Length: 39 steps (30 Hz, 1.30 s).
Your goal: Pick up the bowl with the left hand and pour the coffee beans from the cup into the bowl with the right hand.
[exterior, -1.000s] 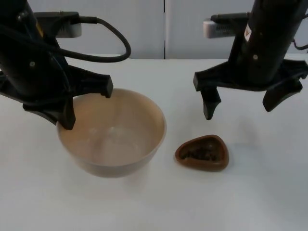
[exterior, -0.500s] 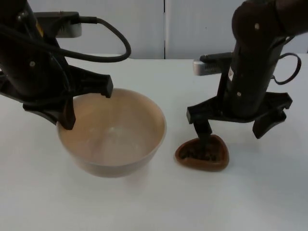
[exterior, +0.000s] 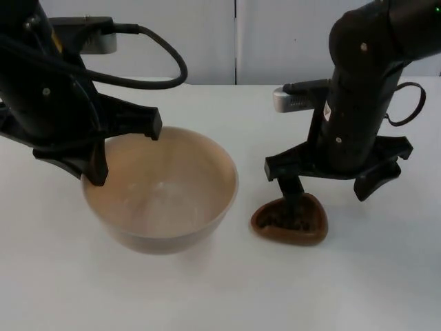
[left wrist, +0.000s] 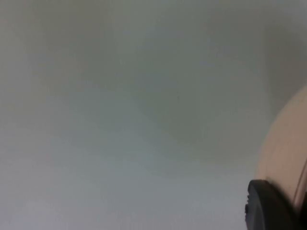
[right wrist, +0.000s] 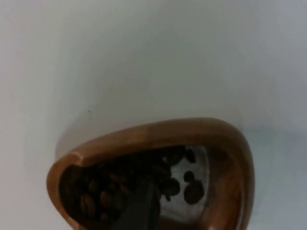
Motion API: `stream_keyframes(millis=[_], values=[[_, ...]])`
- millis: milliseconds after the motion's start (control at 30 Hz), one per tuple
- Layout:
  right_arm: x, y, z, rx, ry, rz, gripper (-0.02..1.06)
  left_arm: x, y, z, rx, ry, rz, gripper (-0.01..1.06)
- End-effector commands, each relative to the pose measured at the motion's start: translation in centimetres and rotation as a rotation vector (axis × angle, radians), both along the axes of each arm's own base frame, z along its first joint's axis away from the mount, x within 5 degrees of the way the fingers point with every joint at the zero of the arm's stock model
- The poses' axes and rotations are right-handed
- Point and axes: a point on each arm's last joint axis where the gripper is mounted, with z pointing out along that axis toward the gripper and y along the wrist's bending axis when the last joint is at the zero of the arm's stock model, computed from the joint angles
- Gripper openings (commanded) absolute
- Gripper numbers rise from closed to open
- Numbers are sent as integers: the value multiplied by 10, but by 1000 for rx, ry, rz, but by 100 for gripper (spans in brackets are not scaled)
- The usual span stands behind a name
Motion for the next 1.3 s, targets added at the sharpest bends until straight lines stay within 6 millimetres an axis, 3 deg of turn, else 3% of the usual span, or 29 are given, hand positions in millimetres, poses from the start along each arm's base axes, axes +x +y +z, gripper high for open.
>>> stream_keyframes(millis=[0, 233, 500, 733, 1000, 1167, 1267], values=[[-2, 0, -1, 2, -7, 19, 87, 0, 0, 3, -20, -6, 19, 0], [-10, -4, -19, 24, -20, 27, 86, 0, 0, 3, -21, -7, 19, 0], [-8, -3, -20, 47, -47, 13, 85, 0, 0, 3, -22, -9, 19, 0], [-8, -3, -28, 36, -30, 10, 67, 0, 0, 3, -22, -9, 19, 0], [-7, -2, -28, 48, -43, 9, 58, 0, 0, 3, -22, -9, 19, 0], [-7, -2, -27, 52, -49, 10, 37, 0, 0, 3, -25, -8, 21, 0], [-7, -2, -27, 51, -49, 12, 30, 0, 0, 3, -25, -8, 21, 0]])
